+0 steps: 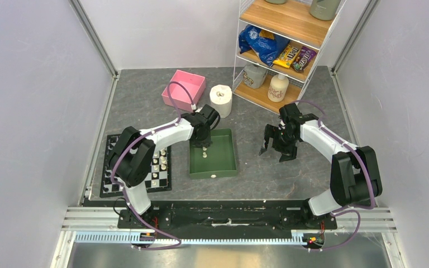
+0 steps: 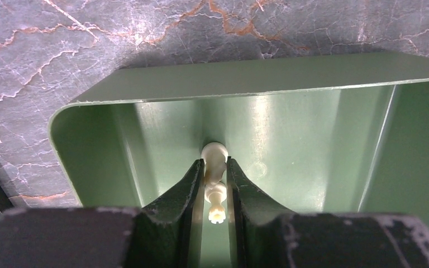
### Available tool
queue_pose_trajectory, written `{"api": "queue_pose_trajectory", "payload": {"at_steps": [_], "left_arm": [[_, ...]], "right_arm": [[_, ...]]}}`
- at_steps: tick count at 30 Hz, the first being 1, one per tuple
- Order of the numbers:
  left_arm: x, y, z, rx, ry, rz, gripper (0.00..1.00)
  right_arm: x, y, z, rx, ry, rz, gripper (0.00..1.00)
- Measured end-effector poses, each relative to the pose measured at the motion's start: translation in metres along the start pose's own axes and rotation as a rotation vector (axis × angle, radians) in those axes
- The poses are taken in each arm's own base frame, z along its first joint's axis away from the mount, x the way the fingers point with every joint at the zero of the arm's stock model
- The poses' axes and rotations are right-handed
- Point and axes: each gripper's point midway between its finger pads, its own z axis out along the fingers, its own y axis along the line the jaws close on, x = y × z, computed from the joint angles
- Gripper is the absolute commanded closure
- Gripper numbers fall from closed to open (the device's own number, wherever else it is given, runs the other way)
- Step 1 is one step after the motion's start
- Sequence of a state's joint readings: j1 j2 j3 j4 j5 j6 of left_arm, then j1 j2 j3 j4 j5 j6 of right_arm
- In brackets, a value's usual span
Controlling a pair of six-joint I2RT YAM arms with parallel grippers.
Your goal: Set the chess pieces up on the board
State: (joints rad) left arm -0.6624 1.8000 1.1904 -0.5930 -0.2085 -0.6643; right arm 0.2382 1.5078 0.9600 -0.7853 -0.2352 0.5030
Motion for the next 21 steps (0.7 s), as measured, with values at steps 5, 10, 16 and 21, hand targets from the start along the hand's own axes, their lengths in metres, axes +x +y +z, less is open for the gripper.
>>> {"api": "queue_pose_trajectory", "payload": {"at_steps": [5,10,16,21], "left_arm": [[0.000,0.000,0.000,0.001,-0.001,0.005,0.94],[-0.001,0.000,0.000,0.003,-0.003,0.006,0.98],[-0.007,0.000,-0.019,0.027,-0.035,-0.003,0.98],[-0.033,0.003,-0.069,0.076,-0.161,-0.036,0.98]], "right_arm": [[0.000,0.000,0.000,0.000,0.001,0.000,0.01],[0.000,0.000,0.000,0.000,0.000,0.000,0.01],[0.000,0.000,0.000,0.000,0.000,0.000,0.01],[0.000,0.000,0.001,0.001,0.002,0.001,0.01]]}}
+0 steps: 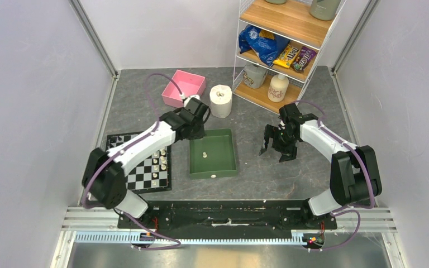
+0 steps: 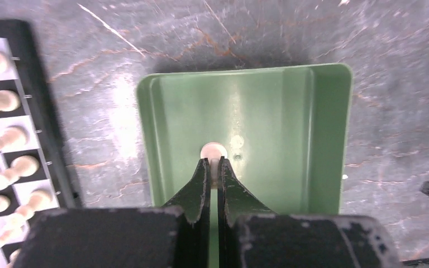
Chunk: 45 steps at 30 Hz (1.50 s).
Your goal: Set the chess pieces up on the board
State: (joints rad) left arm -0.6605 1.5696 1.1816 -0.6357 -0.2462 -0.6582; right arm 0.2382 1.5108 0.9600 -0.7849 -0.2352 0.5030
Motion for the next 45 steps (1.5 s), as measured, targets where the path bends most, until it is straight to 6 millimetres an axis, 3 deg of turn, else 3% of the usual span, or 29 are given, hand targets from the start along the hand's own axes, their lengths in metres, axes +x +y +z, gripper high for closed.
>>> {"api": "queue_pose_trajectory", "payload": {"at_steps": [4,7,10,16,19,24,32,45], "left_arm": [[-0.024,0.014,-0.038,0.010,-0.109,-0.048,0.98],[-0.025,0.034,-0.056,-0.015,-0.150,-0.094,0.98],[-0.005,0.060,-0.063,-0.058,-0.145,-0.147,0.98],[0.068,0.109,-0.058,-0.167,-0.034,-0.224,0.98],[0.091,0.124,-0.057,-0.214,0.007,-0.251,0.98],[0.100,0.136,-0.060,-0.246,0.017,-0.295,0.98],[0.115,0.159,-0.047,-0.308,0.052,-0.363,0.98],[0.119,0.163,-0.039,-0.303,0.060,-0.401,0.98]], "right_arm": [[0.000,-0.001,0.001,0.003,0.005,0.001,0.01],[0.000,-0.001,0.001,0.003,0.005,0.001,0.01],[0.000,0.000,0.001,0.002,0.005,0.001,0.01],[0.000,0.000,0.002,0.002,0.007,0.002,0.01],[0.000,0.000,0.002,0.002,0.007,0.002,0.01],[0.001,0.000,0.002,0.000,0.008,0.002,0.01],[0.001,0.000,0.002,0.000,0.008,0.003,0.01],[0.001,0.000,0.002,0.000,0.009,0.003,0.01]]}}
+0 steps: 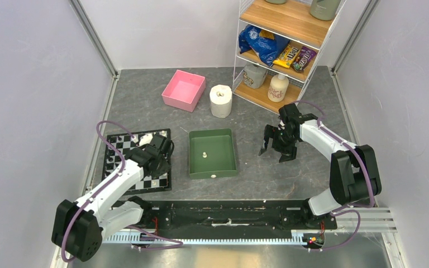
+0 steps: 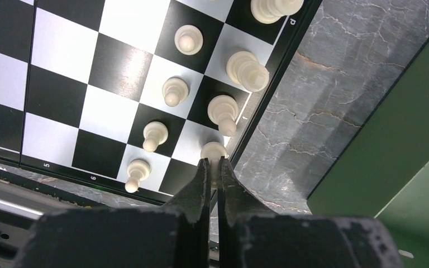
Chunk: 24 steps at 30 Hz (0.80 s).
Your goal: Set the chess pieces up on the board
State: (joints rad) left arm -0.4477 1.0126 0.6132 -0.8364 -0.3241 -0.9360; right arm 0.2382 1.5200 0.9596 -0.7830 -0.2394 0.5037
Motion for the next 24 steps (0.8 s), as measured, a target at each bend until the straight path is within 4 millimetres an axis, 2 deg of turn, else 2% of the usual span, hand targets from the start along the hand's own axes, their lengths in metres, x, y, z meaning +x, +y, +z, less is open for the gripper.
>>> {"api": "queue_pose_trajectory", "payload": {"at_steps": [24], "left_arm": [[0.0041,0.0029,0.0042,-0.011,0.015,0.000,0.98]], "right_arm": [[0.0004,-0.0008,0.0018,0.004,0.006,0.001,0.01]]}}
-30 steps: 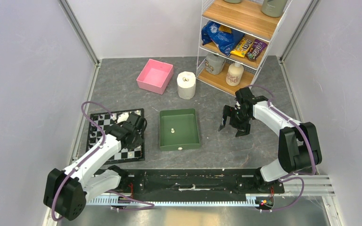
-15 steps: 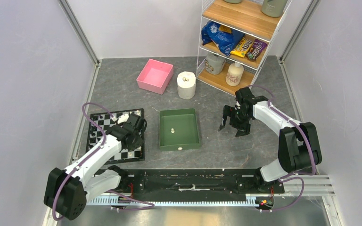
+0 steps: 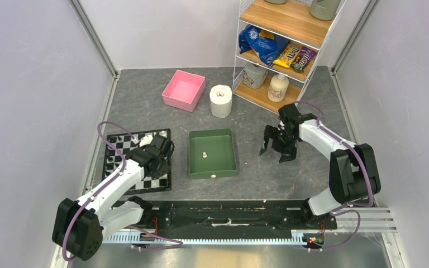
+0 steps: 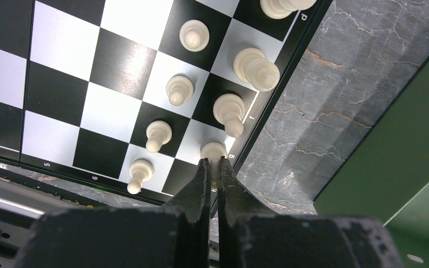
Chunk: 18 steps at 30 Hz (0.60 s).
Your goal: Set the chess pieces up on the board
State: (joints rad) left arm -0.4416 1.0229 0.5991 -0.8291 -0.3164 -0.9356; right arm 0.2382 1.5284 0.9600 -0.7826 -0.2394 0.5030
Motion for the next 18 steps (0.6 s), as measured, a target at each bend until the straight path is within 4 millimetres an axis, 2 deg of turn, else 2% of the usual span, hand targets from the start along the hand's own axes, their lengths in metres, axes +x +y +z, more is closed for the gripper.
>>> {"api": "queue_pose_trajectory", "payload": {"at_steps": [18], "left_arm": [[-0.0043,0.0028,-0.0009,-0.010,-0.023,-0.002,0.98]], "right_arm": [[0.0004,-0.0006,0.0012,0.003,0.005,0.001,0.01]]}}
